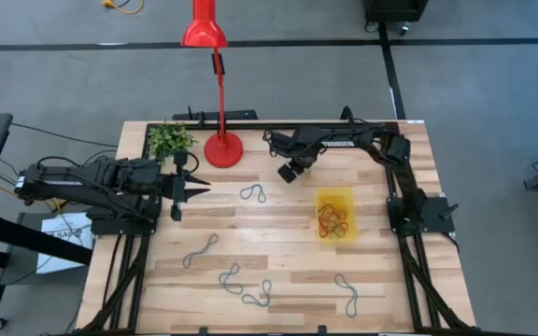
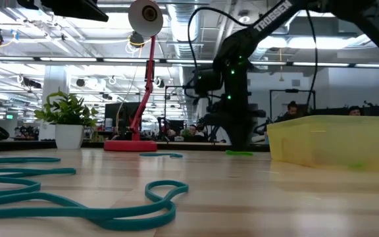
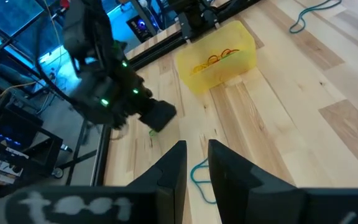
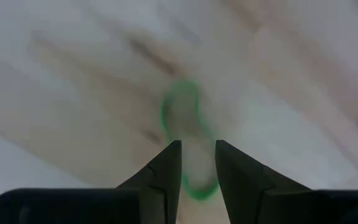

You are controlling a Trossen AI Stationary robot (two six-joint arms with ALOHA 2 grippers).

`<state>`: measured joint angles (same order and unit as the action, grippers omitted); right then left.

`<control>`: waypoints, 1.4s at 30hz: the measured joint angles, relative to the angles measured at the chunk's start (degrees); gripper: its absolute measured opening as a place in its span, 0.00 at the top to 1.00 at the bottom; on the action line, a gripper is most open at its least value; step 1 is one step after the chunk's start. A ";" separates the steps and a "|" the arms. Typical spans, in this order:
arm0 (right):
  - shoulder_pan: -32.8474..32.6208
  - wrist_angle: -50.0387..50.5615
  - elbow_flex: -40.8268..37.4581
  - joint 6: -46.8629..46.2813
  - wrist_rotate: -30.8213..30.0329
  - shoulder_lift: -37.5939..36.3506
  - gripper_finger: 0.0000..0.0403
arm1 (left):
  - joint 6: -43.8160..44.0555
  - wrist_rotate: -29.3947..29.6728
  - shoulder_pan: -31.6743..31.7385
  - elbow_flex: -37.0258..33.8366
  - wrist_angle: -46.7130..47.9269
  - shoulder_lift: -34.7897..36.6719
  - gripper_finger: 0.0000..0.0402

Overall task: Pick and place items into bin
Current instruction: Put the green rubber band into the yellow bin

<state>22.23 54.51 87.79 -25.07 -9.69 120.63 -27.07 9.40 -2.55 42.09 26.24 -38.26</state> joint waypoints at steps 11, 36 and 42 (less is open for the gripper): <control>-0.13 -0.59 0.58 0.21 0.61 4.57 0.77 | 0.00 -0.02 0.03 0.02 -0.01 0.00 0.86; -6.33 -3.24 0.26 -0.15 0.44 3.31 0.81 | 0.15 -0.02 0.03 0.01 -0.02 0.00 0.86; -6.74 -5.43 0.15 0.60 0.81 3.28 0.87 | 0.15 -0.02 0.03 0.01 -0.02 0.01 0.86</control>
<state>15.49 49.08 87.94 -24.47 -8.88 123.92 -26.92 9.39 -2.52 42.10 26.22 -38.25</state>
